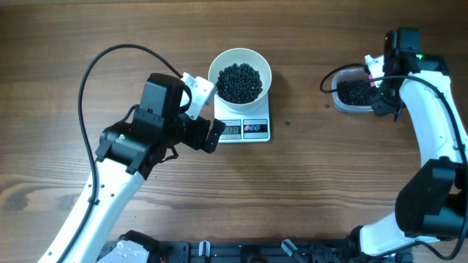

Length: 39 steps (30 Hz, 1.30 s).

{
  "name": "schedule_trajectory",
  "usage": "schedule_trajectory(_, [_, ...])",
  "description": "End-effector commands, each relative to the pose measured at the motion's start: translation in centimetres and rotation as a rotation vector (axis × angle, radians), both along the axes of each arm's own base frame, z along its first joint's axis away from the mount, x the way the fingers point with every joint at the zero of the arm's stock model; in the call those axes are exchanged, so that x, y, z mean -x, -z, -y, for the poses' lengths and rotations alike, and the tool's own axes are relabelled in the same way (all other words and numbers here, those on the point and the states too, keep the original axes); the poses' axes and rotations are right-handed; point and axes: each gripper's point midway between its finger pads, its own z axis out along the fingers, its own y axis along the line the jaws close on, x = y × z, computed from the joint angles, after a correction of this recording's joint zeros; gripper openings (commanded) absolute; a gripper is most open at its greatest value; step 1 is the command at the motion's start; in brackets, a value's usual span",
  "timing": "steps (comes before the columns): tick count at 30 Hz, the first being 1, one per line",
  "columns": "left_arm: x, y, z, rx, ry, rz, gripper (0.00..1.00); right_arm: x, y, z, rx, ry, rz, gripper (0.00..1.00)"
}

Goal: Scoop item into bowl and weigh 150g on scale
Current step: 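Lower the pink scoop into the beans in the tub, then scoop black beans from the tub with the right gripper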

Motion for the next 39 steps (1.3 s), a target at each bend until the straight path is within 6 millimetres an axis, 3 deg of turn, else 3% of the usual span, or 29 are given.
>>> schedule_trajectory(1, [-0.1,-0.7,0.5,0.021,0.010,0.008,1.00,0.0,0.5,0.1,0.018,0.014,-0.006,0.04])
schedule_trajectory(5, [-0.1,-0.7,0.5,0.021,0.010,0.008,1.00,0.1,0.2,1.1,0.081,0.026,-0.014,0.04])
schedule_trajectory(14, [-0.1,-0.7,0.5,0.021,0.010,0.008,1.00,0.3,1.3,1.0,0.081,0.023,-0.053,0.04])
schedule_trajectory(39, [-0.1,-0.7,0.5,0.021,0.010,0.008,1.00,1.7,3.2,-1.6,-0.078,0.002,-0.138,0.04])
